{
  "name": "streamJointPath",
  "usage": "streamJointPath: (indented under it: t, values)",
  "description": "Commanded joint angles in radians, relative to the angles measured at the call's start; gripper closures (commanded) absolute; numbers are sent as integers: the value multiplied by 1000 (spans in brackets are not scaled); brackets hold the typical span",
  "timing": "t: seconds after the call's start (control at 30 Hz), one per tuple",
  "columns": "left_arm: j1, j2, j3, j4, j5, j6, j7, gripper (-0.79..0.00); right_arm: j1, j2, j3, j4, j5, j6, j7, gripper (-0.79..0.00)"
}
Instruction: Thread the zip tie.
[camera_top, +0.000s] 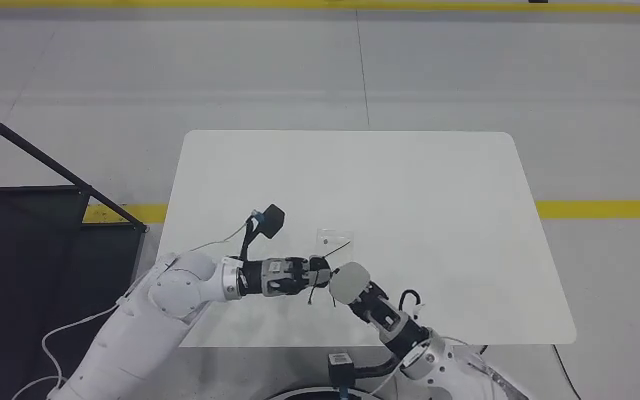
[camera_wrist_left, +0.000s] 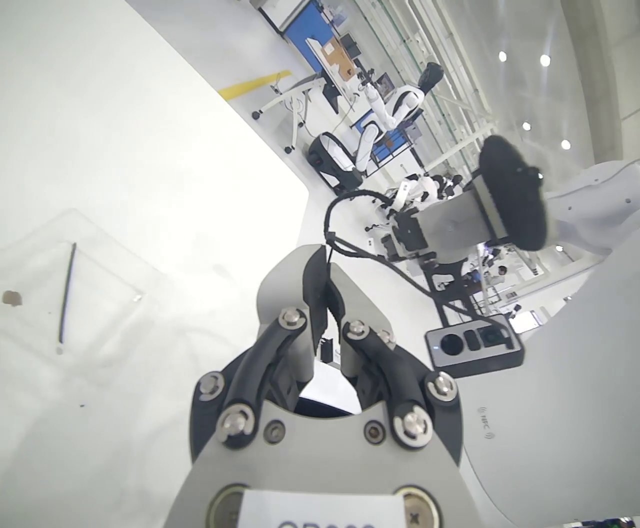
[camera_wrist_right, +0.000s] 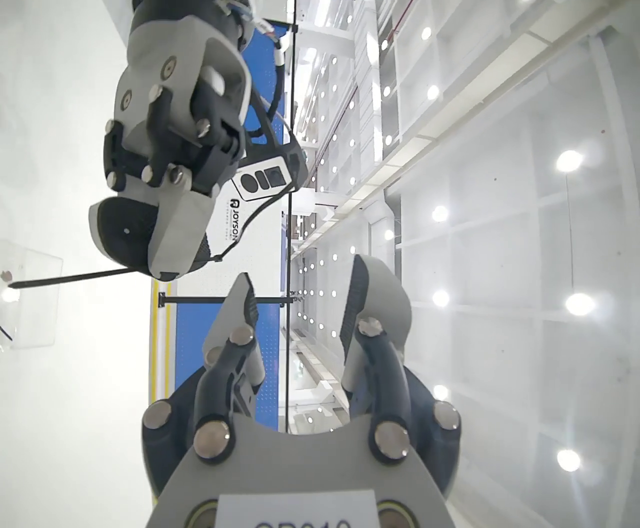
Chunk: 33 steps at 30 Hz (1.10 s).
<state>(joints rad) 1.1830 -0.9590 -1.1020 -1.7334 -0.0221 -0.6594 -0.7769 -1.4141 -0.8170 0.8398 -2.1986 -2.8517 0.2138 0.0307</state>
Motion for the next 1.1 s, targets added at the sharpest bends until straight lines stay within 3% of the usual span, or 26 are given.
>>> streamJointPath:
  t: [0.0, 0.03, 0.07, 0.3, 0.83, 0.9, 0.93, 0.97, 1.07]
  values:
    - [14, 0, -8, -16, 51, -9, 41, 0, -6, 2, 24, 8, 115, 31, -90, -643]
    - [21, 0, -13, -23, 74, -13, 60, 0, -7, 4, 38, 16, 169, 41, -132, -742]
    - [27, -1, -19, -31, 97, -16, 78, 0, -8, 5, 51, 25, 219, 43, -175, -785]
    - [82, -1, -53, -98, 282, -25, 213, 0, -12, 13, 130, 69, 476, 12, -437, -785]
    - [115, -4, -61, -122, 369, -35, 276, 0, -18, 9, 157, 74, 502, -33, -452, -776]
    - [115, -4, -61, -122, 369, -35, 276, 0, -16, 7, 162, 80, 517, -40, -471, -536]
    - [115, -4, -61, -122, 369, -35, 276, 0, -16, 6, 164, 84, 518, -44, -474, -477]
    - [115, -4, -61, -122, 369, -35, 276, 0, -16, 5, 164, 86, 518, -56, -477, -336]
    - [115, -4, -61, -122, 369, -35, 276, 0, -9, 1, 163, 87, 514, -104, -483, -296]
